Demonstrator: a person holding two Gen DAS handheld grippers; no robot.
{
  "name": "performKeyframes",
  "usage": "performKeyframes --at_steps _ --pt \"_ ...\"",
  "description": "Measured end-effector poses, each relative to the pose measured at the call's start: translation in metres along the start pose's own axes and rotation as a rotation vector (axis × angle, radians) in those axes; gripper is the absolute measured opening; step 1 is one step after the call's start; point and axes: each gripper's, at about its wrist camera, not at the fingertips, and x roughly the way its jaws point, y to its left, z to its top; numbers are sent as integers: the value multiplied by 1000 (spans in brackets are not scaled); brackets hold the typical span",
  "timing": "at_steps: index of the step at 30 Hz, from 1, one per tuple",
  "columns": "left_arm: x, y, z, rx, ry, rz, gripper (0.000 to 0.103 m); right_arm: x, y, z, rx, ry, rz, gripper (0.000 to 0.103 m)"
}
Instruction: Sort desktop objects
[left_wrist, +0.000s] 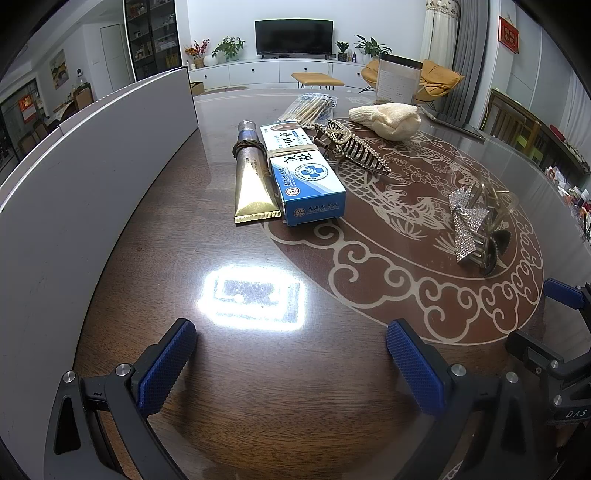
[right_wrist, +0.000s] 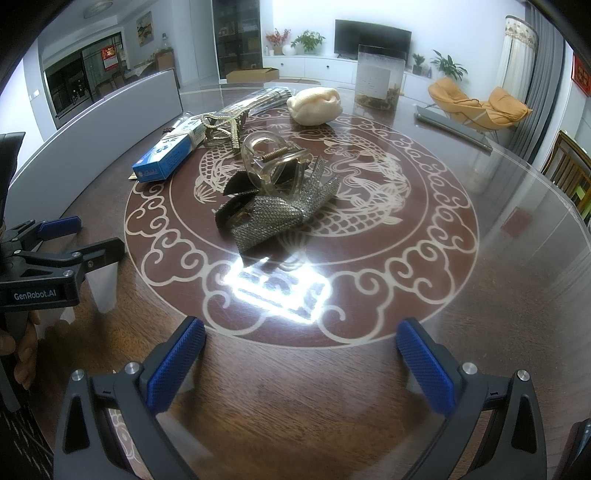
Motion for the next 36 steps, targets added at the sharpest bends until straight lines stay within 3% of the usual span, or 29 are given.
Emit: performKeyframes --at_steps 19,27,31,34,35,36 --pt "-4 15 -3 17 14 -10 103 0 0 0 0 0 0 103" --pt "17 19 30 -22 45 -6 103 1 0 0 0 0 0 103" --pt "28 6 66 36 6 25 103 0 0 0 0 0 0 103" --pt "45 -2 92 51 20 41 103 1 0 0 0 0 0 103" --pt "56 -6 100 56 41 46 101 0 0 0 0 0 0 103" --pt "61 -7 104 59 55 46 87 0 0 0 0 0 0 103"
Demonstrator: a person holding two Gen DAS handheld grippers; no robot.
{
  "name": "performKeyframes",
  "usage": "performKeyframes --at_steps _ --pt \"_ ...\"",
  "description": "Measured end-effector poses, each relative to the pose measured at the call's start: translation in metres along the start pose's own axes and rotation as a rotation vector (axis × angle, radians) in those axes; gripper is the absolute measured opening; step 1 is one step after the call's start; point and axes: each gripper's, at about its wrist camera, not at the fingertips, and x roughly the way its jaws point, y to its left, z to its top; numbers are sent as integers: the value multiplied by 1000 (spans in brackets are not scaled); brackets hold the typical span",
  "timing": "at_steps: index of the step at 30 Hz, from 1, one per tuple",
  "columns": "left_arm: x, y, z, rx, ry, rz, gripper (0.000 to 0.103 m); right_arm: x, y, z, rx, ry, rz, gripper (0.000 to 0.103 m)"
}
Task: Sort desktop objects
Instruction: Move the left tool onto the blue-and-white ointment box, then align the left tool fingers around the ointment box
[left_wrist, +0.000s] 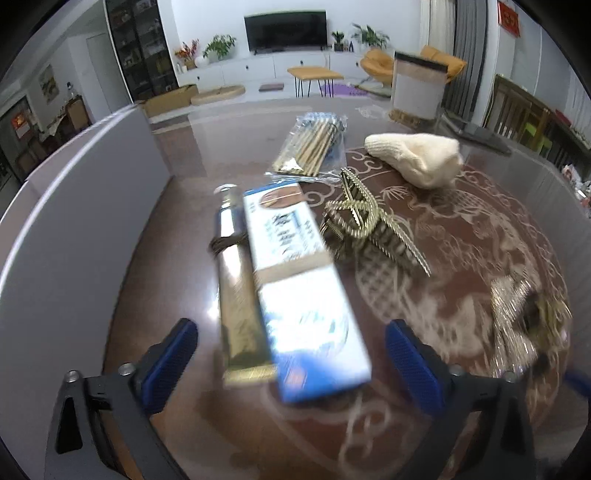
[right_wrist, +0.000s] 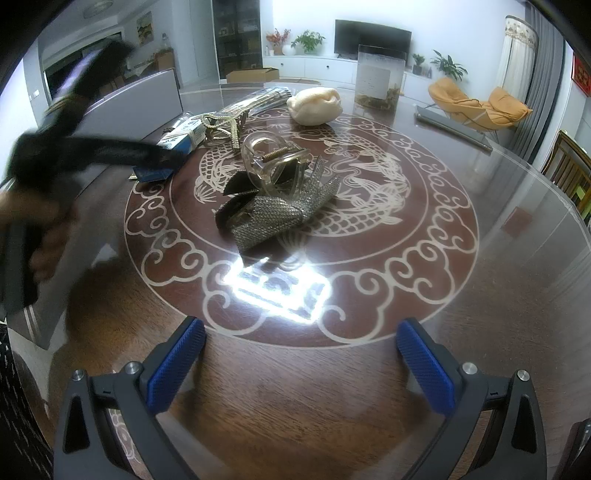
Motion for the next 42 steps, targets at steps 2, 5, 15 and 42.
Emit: performKeyframes --at_steps 2,5,15,42 --pt "6 -2 7 -1 -1 20 79 0 0 0 0 0 0 103" --pt "1 -4 9 25 -23 68 44 0 0 0 1 0 0 103" --pt "-59 18 -88 3 18 -55 43 0 0 0 1 -1 0 103" --pt "-79 30 -126 -71 -23 -52 83 1 0 0 1 -1 0 103"
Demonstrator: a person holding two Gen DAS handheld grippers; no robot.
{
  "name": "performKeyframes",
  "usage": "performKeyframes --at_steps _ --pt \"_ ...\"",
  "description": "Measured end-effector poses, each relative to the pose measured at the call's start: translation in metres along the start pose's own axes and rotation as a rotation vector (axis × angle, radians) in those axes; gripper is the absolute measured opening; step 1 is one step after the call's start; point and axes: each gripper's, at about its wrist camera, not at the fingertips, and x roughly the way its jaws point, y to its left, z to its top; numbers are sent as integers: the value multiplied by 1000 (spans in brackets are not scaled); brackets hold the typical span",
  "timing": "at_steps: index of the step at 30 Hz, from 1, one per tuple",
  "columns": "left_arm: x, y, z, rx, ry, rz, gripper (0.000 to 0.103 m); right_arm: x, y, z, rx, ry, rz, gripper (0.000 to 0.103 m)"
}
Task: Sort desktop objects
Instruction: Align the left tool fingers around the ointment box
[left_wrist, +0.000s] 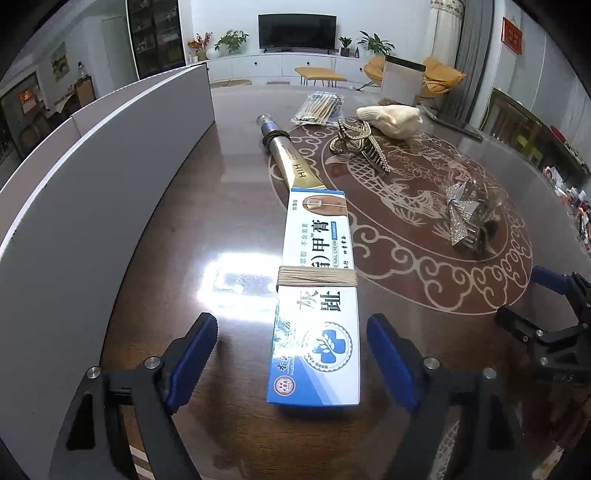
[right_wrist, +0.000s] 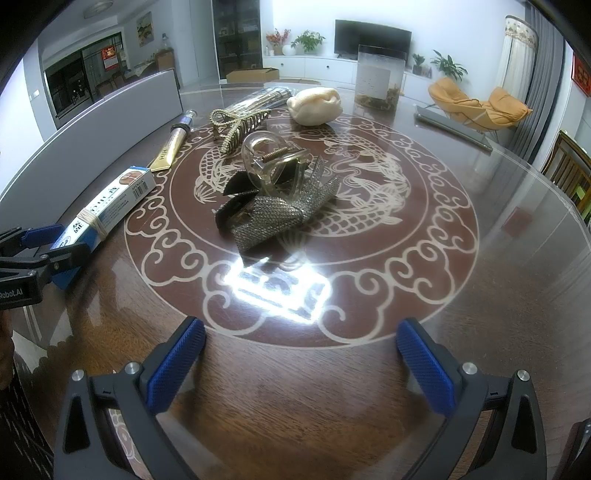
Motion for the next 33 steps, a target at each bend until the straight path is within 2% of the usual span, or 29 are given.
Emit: performKeyframes --at_steps 12,17,23,27,33 --pt "9 -3 -2 7 36 16 83 -1 0 0 0 0 0 103" --pt "11 0 -2 -10 44 25 92 -1 0 0 0 0 0 103" --pt "12 1 -1 -19 46 33 95 0 0 0 1 0 0 103" --pt "14 5 -2 -36 56 42 103 -1 0 0 1 0 0 103" --pt "14 6 -2 -38 57 42 103 -1 0 0 1 0 -1 103"
